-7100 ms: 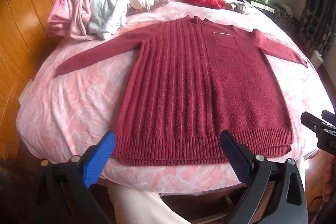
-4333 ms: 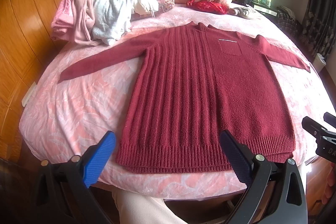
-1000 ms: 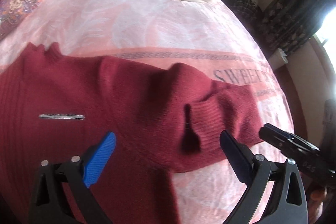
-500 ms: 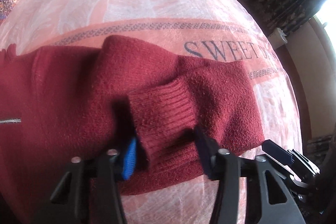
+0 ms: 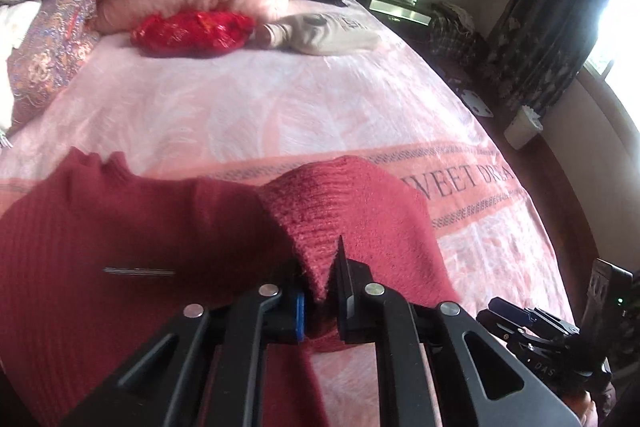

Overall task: Fold small clothes
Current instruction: 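Grasp the other sleeve cuff with the left tool and fold it across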

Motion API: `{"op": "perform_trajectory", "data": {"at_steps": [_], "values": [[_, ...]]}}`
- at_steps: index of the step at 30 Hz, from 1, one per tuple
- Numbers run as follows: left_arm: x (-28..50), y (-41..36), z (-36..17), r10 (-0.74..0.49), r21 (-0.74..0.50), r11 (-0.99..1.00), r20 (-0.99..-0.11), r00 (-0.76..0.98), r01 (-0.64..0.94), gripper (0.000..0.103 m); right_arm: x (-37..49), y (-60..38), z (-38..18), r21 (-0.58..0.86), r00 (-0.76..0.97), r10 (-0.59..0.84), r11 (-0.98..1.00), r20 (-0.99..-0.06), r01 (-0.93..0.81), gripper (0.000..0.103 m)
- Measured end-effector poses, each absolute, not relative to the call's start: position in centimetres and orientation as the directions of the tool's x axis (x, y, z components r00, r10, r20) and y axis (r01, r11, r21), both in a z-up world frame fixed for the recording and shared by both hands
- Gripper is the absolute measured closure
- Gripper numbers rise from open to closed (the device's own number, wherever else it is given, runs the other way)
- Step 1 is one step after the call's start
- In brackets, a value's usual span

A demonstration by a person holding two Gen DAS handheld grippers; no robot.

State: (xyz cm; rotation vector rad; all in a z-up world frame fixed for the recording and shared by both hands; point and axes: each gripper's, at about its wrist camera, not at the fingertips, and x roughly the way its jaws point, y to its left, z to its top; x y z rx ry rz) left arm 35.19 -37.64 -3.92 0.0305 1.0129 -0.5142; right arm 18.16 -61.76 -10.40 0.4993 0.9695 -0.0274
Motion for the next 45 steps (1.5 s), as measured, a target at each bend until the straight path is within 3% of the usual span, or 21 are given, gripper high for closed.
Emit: {"op": "perform_trajectory", "data": {"at_steps": [18,22,29,36,41,45], "values": [[40.0,-13.0,-3.8,-0.119,-0.073,0.992,-0.834,0.539,0.108,0.092,24.8,-47.9,-8.8,0.373,0.507,0.297,0.926,-0.809,0.052,0.056],[41.2,-9.2,-5.4,-0.123,-0.12,0.992,-0.853,0.507,0.039,0.092,27.3,-45.4,-8.8,0.41,0.483,0.344,0.911,-0.805,0.035,0.056],[41.5,-5.3,-7.6,-0.129,-0.155,0.988,-0.872,0.472,-0.017,0.092,31.5,-43.2,-10.3,0.409,0.438,0.343,0.91,-0.831,0.064,0.056],[42.8,-4.5,-11.1,-0.106,-0.111,0.994,-0.916,0.387,0.011,0.089,32.5,-42.2,-14.4,0.257,0.343,0.21,0.962,-0.916,0.095,0.061],[43.4,-3.3,-14.3,-0.073,-0.085,0.996,-0.938,0.339,-0.023,0.077,32.0,-41.6,-14.6,0.204,0.358,0.165,0.976,-0.919,0.074,0.061],[43.2,-2.9,-14.0,-0.056,-0.065,0.998,-0.935,0.351,-0.015,0.07,31.7,-41.5,-14.6,0.195,0.368,0.156,0.978,-0.917,0.07,0.058]]}}
